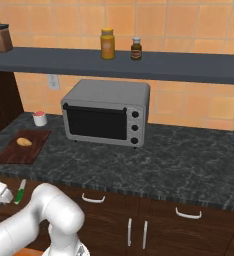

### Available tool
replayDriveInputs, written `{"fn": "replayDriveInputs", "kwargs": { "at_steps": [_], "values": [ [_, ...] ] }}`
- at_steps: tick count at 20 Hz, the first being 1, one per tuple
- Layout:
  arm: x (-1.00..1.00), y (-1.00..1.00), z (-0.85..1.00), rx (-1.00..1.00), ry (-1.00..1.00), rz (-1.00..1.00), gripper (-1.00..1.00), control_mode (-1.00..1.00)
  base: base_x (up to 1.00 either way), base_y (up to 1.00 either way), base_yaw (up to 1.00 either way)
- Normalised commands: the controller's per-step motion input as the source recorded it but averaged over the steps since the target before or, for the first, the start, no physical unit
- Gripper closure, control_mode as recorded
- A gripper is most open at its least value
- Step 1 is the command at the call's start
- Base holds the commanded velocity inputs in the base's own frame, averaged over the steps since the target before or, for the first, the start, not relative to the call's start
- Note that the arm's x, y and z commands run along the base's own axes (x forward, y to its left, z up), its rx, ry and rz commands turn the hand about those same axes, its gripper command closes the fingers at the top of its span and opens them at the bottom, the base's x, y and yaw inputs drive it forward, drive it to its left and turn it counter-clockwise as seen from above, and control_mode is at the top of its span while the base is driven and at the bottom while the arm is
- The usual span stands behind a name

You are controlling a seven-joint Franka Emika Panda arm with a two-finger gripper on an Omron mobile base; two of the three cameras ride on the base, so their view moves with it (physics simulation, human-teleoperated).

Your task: Place the appropriate cutting tool for cutting the potato skin on the cutting board.

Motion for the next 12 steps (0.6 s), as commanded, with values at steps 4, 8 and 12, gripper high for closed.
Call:
{"fn": "replayDriveInputs", "kwargs": {
  "at_steps": [4,8,12],
  "values": [
    [-0.28,0.02,-0.77,0.00,0.00,-0.08,1.00,-1.00,0.00,0.00,0.00],
    [-0.49,0.04,-0.78,0.00,0.00,-0.08,1.00,-1.00,0.00,0.00,0.00],
    [-0.85,0.09,-0.87,0.00,0.00,-0.11,1.00,-1.00,0.00,0.00,0.00]
  ]
}}
